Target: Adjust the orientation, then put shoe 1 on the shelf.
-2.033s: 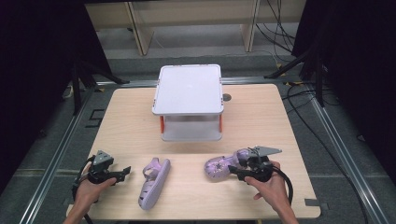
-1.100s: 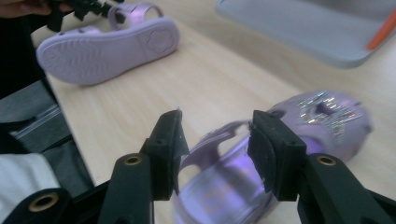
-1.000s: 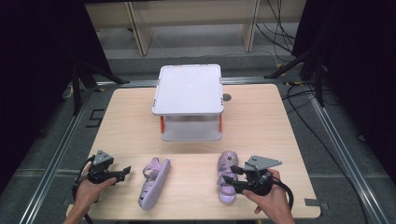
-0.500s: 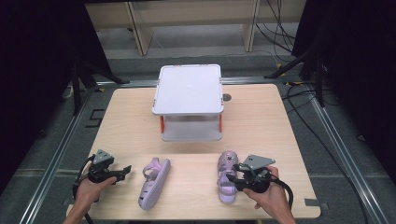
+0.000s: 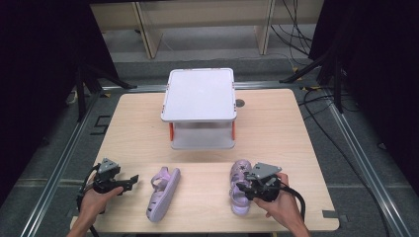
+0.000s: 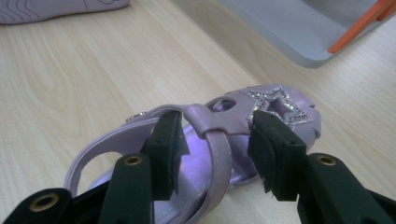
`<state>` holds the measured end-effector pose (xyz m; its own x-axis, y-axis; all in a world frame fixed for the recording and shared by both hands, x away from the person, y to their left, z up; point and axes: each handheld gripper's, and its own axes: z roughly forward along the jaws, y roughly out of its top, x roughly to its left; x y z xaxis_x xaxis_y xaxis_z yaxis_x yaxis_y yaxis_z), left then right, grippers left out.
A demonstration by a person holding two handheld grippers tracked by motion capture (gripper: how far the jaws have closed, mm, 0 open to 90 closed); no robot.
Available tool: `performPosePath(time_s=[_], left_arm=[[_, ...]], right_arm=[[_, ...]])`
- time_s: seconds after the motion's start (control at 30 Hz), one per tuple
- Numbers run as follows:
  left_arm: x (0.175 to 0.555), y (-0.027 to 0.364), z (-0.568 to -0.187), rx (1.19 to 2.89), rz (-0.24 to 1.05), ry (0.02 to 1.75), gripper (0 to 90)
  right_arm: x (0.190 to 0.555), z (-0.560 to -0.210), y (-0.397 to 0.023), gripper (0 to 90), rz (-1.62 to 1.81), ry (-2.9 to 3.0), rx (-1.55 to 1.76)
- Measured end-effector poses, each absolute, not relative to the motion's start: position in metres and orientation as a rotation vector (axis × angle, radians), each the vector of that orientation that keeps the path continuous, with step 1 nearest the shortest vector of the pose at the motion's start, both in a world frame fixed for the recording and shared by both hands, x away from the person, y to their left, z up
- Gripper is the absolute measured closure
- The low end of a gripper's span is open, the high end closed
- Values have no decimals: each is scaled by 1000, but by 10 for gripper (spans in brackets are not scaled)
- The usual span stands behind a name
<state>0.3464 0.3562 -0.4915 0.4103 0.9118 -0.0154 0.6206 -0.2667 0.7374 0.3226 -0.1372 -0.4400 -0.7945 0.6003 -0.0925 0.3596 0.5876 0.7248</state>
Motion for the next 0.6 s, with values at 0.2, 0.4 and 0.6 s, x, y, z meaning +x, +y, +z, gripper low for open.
performPosePath(time_s=[0.2, 0.4, 0.6], left_arm=[[346, 357, -492, 1962, 556, 1305, 164], [346, 357, -491, 1961, 559, 1295, 164], [348, 359, -491, 1984, 562, 1254, 164]], right_arm=[[326, -441, -136, 568, 1012, 2489, 772], [328, -441, -137, 696, 970, 2491, 758], [328, -438, -141, 781, 983, 2477, 760]])
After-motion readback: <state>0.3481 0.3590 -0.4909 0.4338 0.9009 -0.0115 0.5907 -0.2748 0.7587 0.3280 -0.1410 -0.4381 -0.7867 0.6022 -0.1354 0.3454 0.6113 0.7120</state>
